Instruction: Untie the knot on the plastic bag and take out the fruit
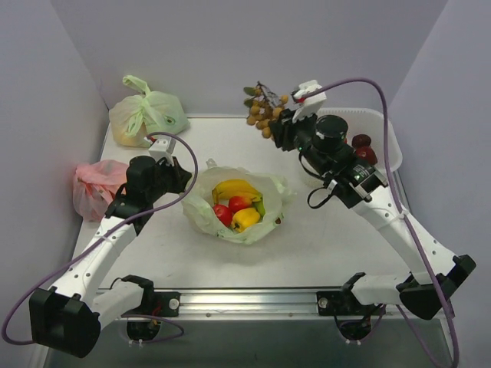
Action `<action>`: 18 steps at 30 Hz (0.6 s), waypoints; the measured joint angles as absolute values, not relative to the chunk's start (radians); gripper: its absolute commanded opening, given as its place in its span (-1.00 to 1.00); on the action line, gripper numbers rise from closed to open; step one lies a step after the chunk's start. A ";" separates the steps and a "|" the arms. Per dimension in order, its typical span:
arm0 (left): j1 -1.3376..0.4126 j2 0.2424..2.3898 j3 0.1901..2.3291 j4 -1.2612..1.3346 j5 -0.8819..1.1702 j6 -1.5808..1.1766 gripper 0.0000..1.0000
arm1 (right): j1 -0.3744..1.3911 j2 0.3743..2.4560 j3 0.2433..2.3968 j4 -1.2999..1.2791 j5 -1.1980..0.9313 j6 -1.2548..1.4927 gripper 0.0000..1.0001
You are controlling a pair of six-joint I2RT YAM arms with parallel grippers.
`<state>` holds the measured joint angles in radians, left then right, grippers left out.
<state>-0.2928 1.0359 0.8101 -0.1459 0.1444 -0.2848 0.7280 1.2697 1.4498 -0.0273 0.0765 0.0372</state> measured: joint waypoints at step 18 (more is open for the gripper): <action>-0.293 1.036 0.810 -0.138 0.190 -0.295 -1.00 | 0.065 1.501 1.309 0.037 0.220 0.288 0.16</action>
